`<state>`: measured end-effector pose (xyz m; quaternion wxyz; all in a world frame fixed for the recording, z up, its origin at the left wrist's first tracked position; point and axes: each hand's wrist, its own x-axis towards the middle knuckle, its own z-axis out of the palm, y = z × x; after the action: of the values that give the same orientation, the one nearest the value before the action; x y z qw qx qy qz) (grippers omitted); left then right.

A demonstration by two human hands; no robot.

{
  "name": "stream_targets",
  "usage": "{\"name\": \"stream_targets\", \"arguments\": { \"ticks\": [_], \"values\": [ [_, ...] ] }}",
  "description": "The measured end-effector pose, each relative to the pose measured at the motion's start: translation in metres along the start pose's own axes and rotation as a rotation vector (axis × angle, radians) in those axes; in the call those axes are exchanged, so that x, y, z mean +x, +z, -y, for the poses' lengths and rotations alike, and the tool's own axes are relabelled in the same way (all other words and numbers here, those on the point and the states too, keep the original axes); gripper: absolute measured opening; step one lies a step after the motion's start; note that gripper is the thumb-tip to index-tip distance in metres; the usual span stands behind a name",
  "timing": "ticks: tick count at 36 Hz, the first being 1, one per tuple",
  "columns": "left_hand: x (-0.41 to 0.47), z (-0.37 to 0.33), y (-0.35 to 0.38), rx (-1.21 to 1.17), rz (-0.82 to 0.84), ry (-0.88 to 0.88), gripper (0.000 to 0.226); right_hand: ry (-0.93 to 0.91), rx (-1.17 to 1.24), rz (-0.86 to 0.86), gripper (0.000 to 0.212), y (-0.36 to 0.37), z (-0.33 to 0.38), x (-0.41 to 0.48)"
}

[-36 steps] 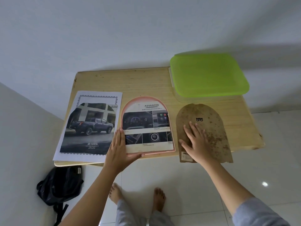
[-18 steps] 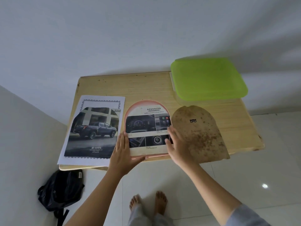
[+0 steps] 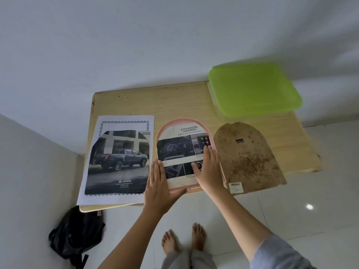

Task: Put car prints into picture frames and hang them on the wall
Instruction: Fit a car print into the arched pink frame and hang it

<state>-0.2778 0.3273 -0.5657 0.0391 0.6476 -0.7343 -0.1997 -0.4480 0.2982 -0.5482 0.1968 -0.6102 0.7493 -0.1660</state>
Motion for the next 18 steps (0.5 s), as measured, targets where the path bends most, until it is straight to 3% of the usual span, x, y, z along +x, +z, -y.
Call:
{"name": "stream_targets", "arguments": {
  "ticks": [7,18],
  "values": [
    [-0.001,0.003,0.001,0.011,0.004,0.007,0.123,0.022,0.117,-0.131,0.060,0.001,0.000,-0.011],
    [-0.001,0.002,0.000,0.012,0.020,-0.002,0.125,0.064,0.263,-0.184,0.049,-0.011,0.004,-0.012]
  ]
}}
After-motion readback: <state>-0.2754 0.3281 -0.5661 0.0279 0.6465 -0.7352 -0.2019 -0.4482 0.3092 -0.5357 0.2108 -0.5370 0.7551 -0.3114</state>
